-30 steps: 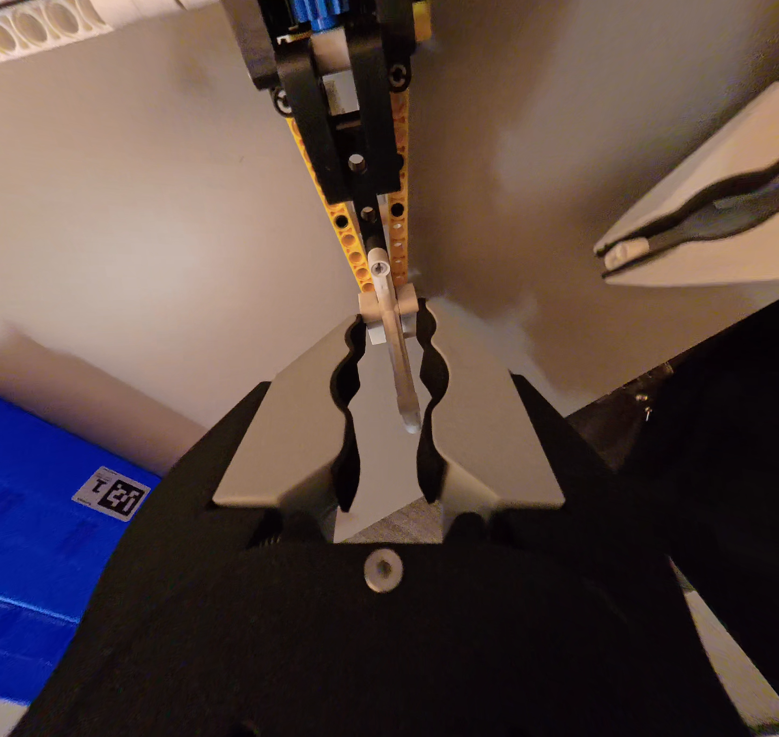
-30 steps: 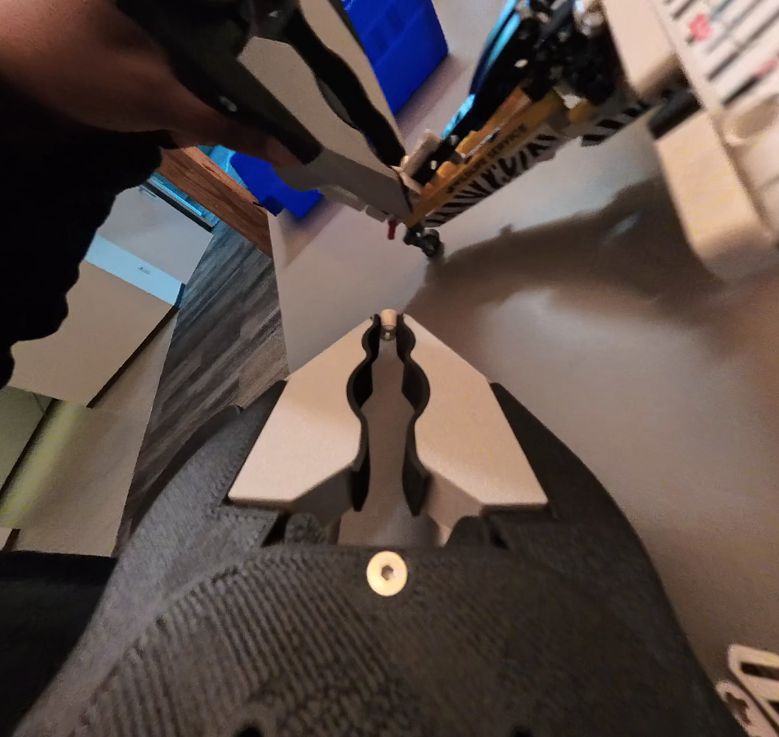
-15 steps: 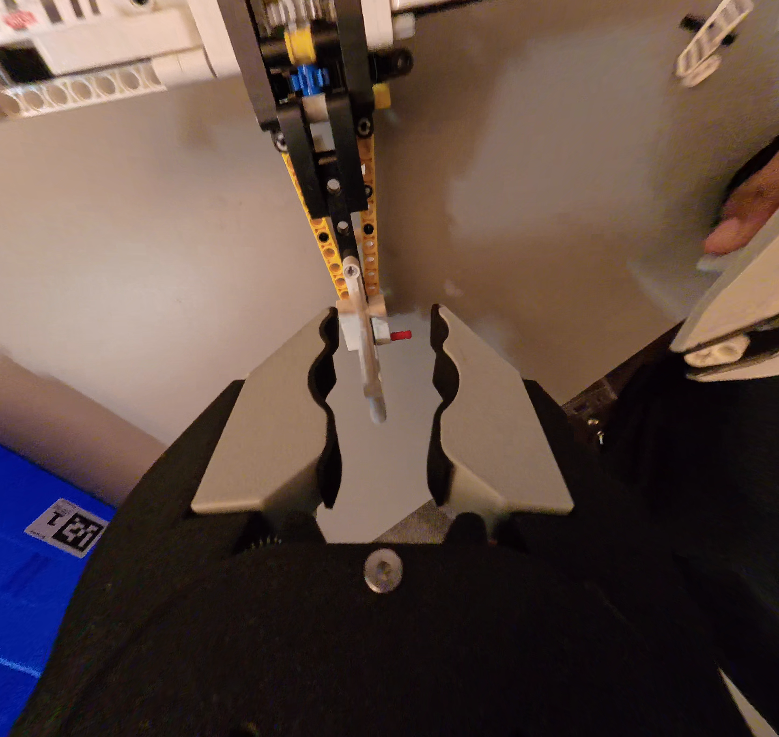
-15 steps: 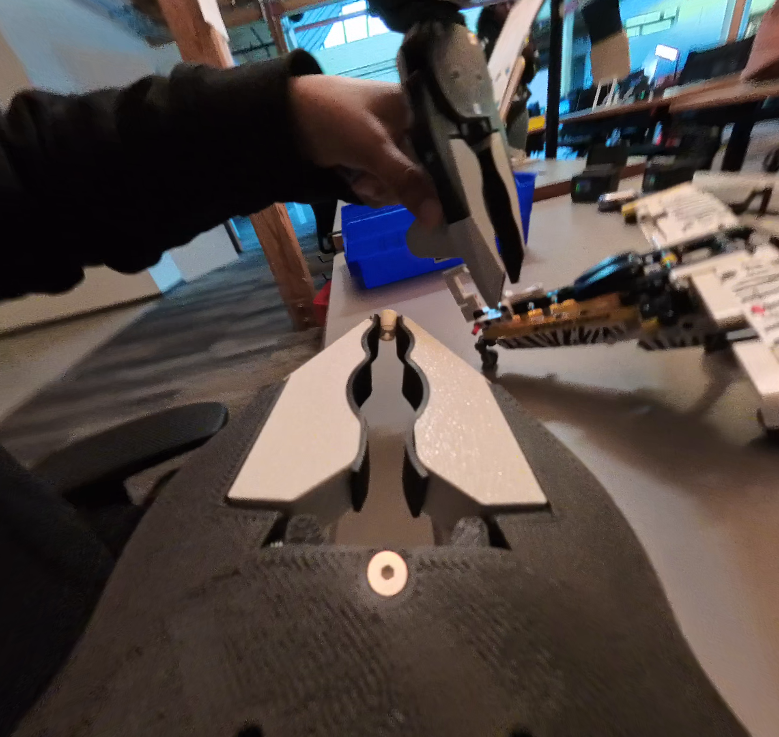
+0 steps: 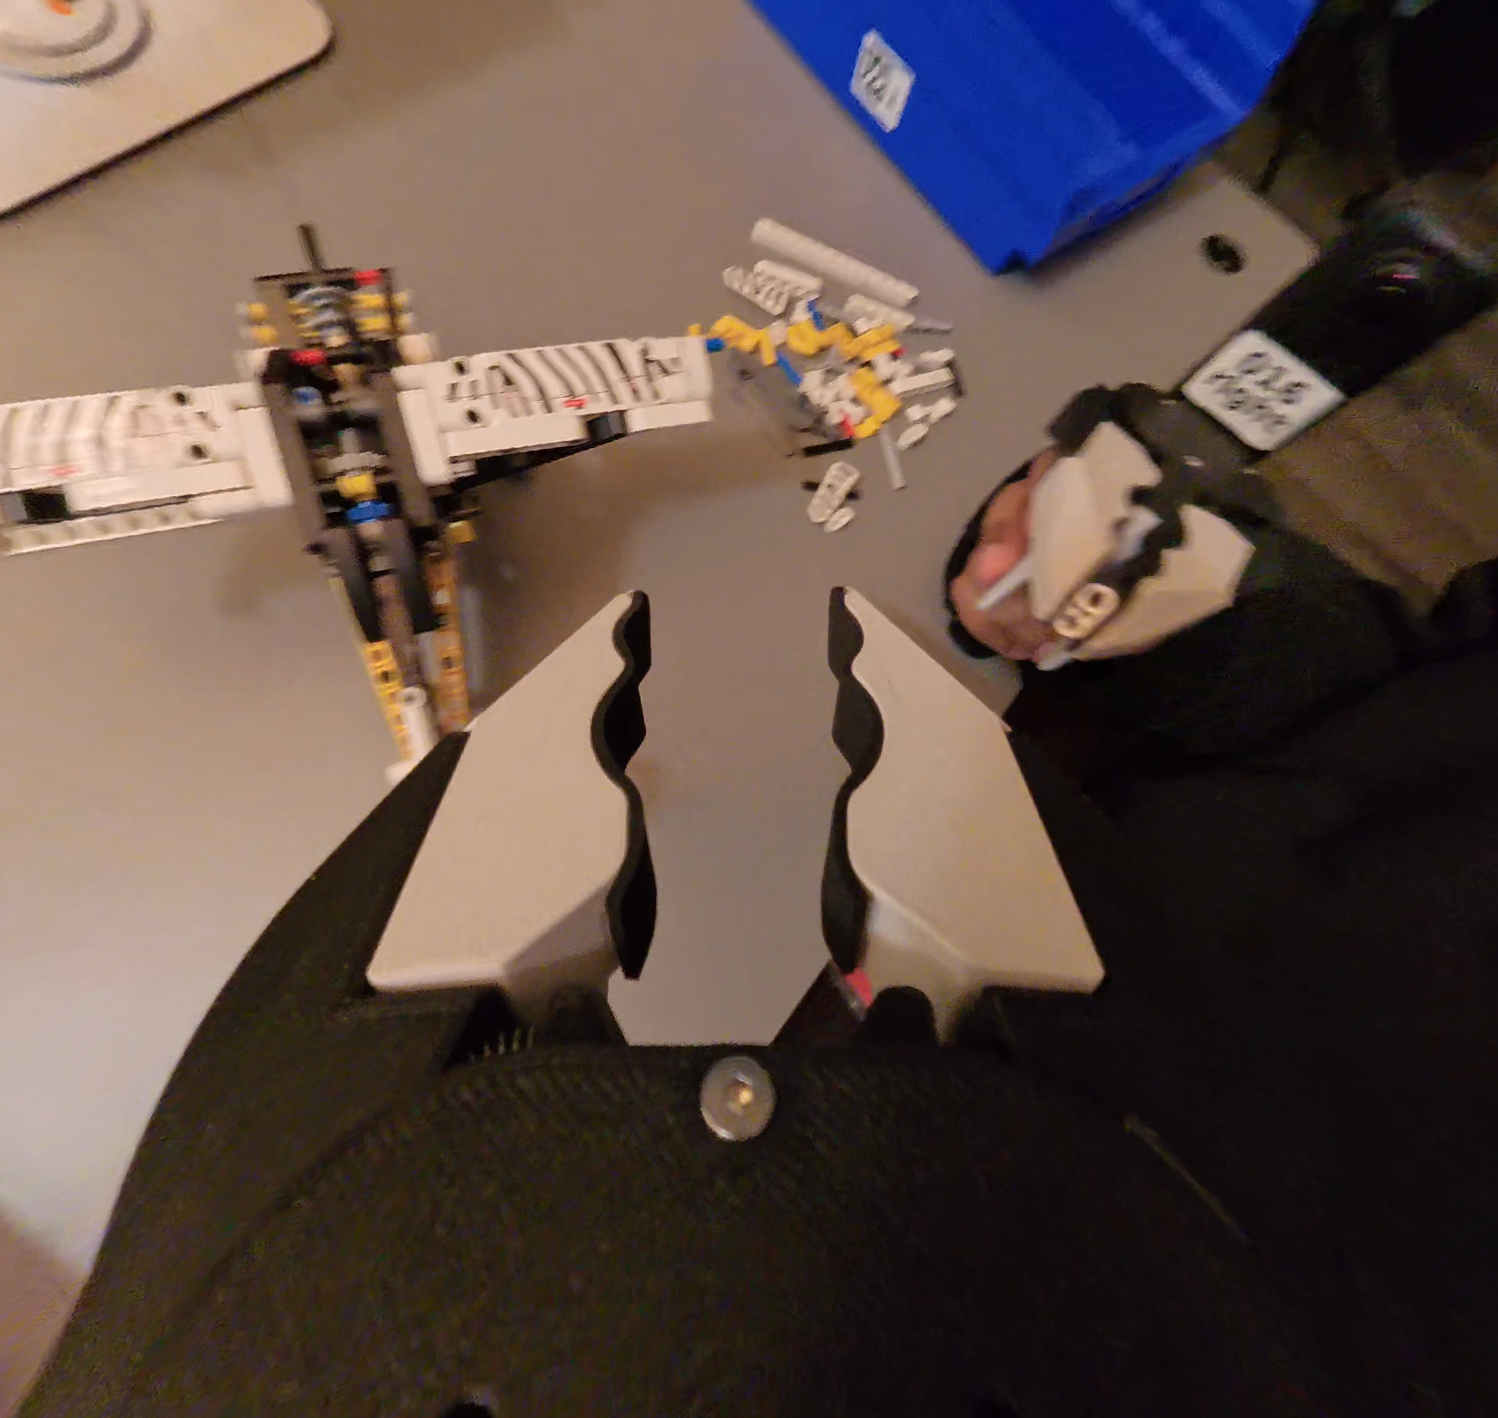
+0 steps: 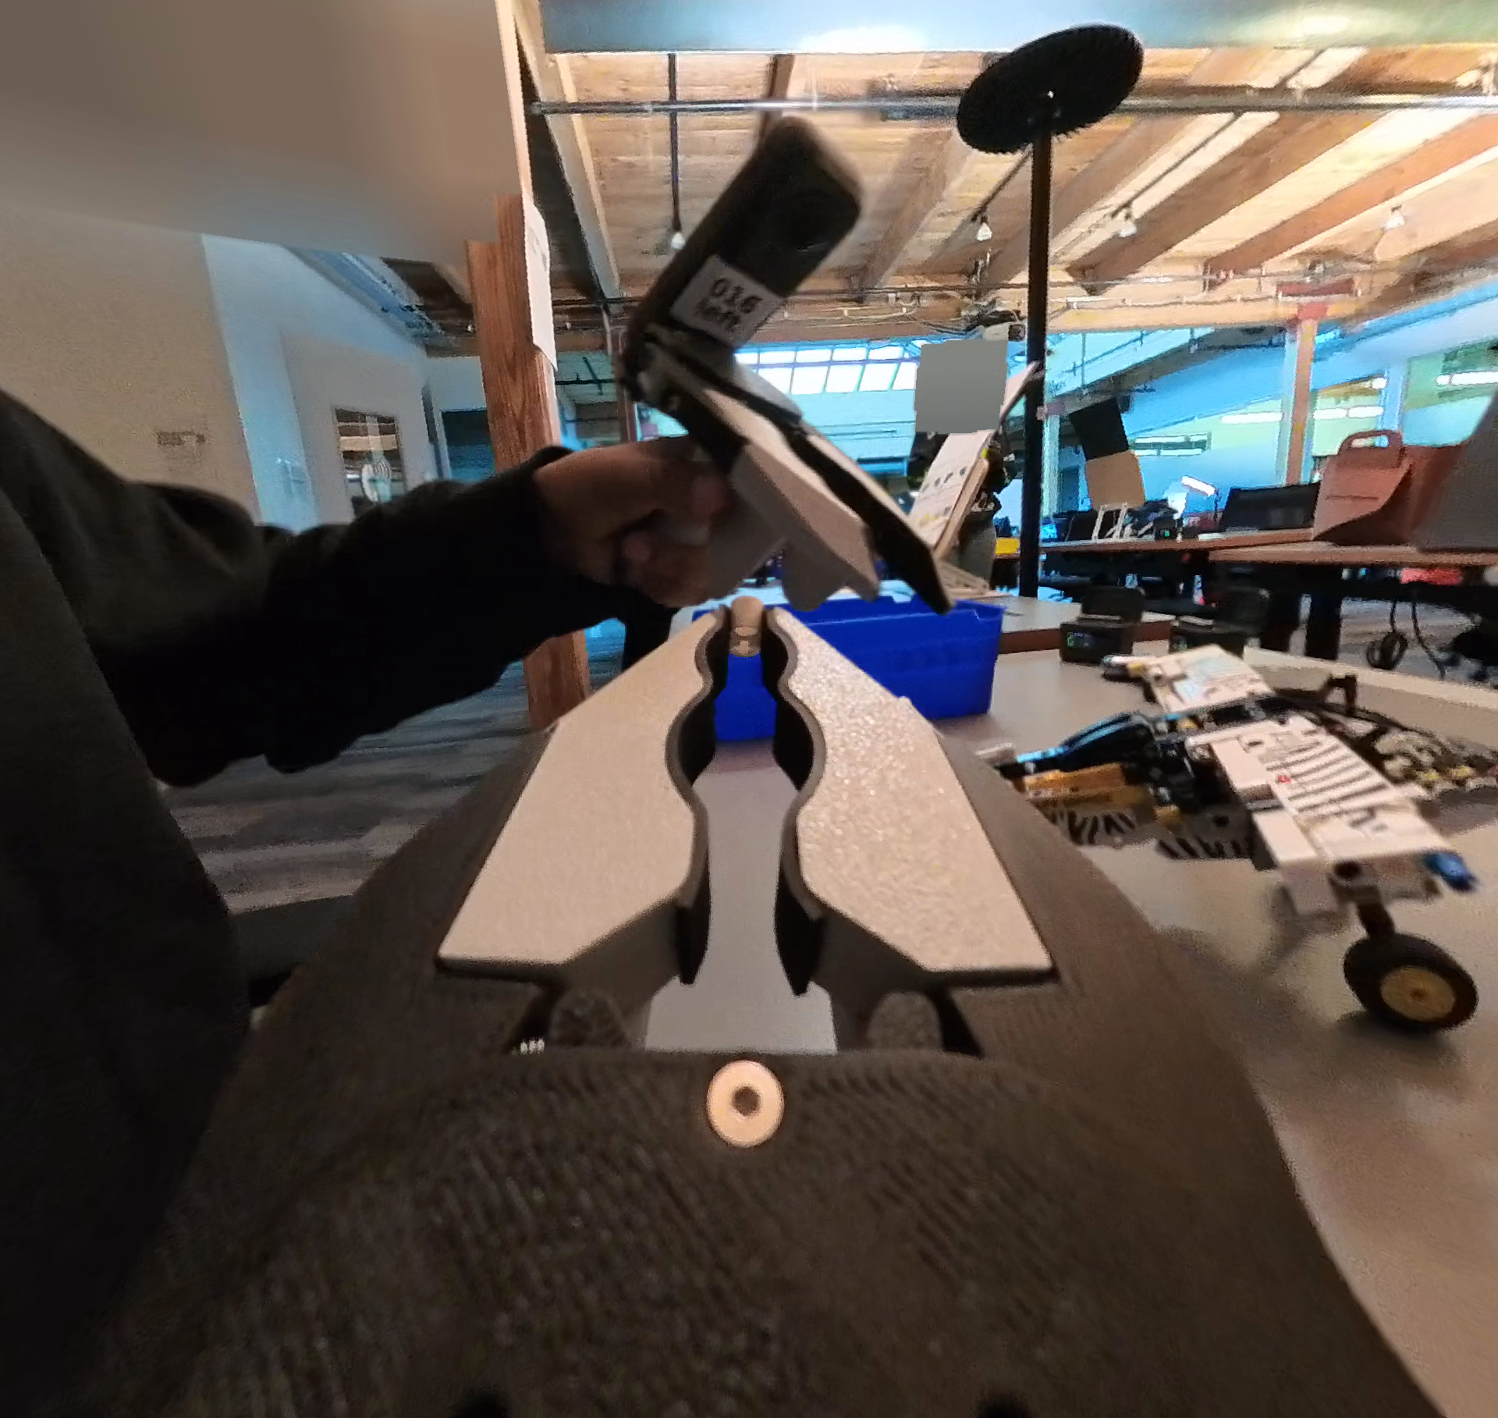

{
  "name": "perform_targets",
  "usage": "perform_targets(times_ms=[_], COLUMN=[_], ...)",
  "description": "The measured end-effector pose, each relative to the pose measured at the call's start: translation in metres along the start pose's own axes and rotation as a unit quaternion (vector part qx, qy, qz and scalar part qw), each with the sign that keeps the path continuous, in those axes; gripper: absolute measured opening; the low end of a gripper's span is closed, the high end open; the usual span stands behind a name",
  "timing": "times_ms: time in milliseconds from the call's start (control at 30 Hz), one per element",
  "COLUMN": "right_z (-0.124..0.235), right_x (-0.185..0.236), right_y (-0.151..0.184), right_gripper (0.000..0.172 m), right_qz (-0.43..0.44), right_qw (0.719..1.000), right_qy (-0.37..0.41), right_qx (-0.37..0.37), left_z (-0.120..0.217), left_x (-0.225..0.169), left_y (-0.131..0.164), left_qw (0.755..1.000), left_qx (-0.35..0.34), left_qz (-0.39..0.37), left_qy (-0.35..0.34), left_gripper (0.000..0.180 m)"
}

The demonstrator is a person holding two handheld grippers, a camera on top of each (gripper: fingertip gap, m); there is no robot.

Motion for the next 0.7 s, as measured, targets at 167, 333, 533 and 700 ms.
perform_targets(times_ms=[167,333,533,700], right_z=[0.013,0.032,0.048,0.048], right_x=[-0.012,-0.022,-0.015,-0.013], right_y=[0.0,0.005,0.026,0.042], right_gripper=[0.005,0.006,0.006,0.008], right_qz=[-0.056,-0.088,0.071,0.142], right_qw=[0.996,0.967,0.876,0.83], right_qy=[0.048,0.101,0.141,0.135], right_qx=[0.056,0.217,0.456,0.522], left_z=[-0.016,-0.049,-0.088,-0.11], left_x=[-0.029,-0.035,-0.045,-0.05], left_y=[0.021,0.055,0.085,0.094], left_qw=[0.993,0.988,0.985,0.987], left_qx=[-0.074,-0.108,-0.122,-0.096], left_qz=[0.025,0.051,0.049,0.05], left_qy=[0.085,0.097,0.109,0.115], left_gripper=[0.039,0.037,0.035,0.035])
Point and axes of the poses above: each gripper's, where its closed fingertips meet, z back along the fingers, y out of its underside, x = y × z across the jaws, the point moved 10 cm from there along z, back along the fingers, and after that the axes turned 1 degree about -z, right-handed, at the moved point
